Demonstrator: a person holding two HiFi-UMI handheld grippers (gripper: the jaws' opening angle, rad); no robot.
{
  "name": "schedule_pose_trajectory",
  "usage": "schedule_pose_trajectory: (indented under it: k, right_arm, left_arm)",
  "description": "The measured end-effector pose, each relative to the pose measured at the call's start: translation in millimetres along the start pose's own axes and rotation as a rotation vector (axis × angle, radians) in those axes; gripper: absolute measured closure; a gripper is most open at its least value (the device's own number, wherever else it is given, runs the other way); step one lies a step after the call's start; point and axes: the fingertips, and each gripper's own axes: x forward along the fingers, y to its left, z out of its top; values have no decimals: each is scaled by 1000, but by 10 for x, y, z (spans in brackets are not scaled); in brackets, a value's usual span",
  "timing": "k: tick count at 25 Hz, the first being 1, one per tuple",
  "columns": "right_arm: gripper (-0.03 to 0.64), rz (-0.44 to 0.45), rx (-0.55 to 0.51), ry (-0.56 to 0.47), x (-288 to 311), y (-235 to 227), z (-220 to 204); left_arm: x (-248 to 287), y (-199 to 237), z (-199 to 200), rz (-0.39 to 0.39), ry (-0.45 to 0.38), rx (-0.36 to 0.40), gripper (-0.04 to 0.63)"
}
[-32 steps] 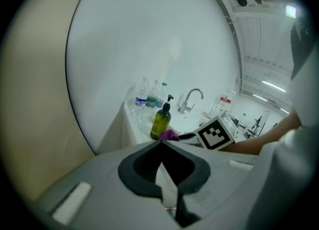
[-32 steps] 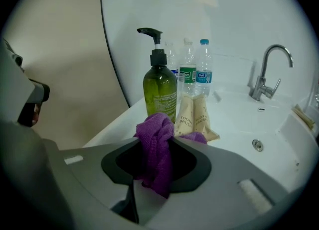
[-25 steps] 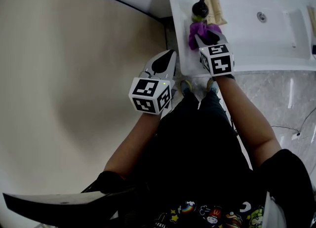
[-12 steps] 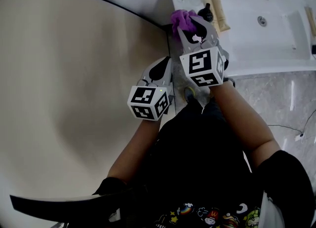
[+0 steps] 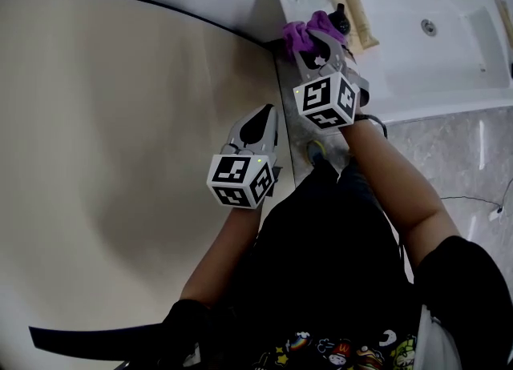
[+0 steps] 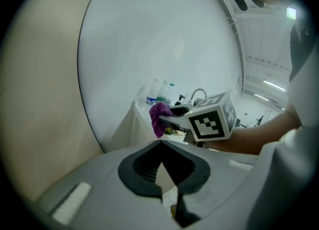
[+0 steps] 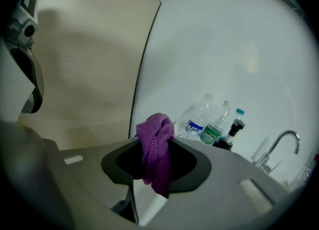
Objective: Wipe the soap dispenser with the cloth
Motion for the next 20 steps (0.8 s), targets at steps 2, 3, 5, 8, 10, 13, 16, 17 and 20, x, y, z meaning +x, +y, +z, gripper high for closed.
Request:
schedule_pose_trajectory:
  k: [2,3,5,8,10,13,16,17,20]
  right_arm:
    - [463,12,23,15,48,18,-66]
    - [463,17,34,23,65,29,-92]
    - [463,26,46,37,97,57,-137]
    - [463,47,58,62,138,115,-225]
    - [463,62,68,79,159,154,-290]
    - [463,88,94,101,187,199,-368]
    - [463,116,135,110,192,216,-404]
    - [463,124,150,113,187,216,-414]
    - [462,151,193,125,160,214,-458]
  left_arm:
    - [-4,40,-52,6,8,-9,594]
    - [-9,57,-69,9,11,-14,594]
    - [-14,79,-85,10,12,-19,594]
    - [-5,89,-106,9,13,-21,594]
    - [2,91,-114,9,13,-24,594]
    - [15,96,-117,10,17,-28,594]
    - [26,101,-119,9,19,-33,594]
    - [28,99,-120,8,20,-34,594]
    - [45,83,-116,6,17,-35,594]
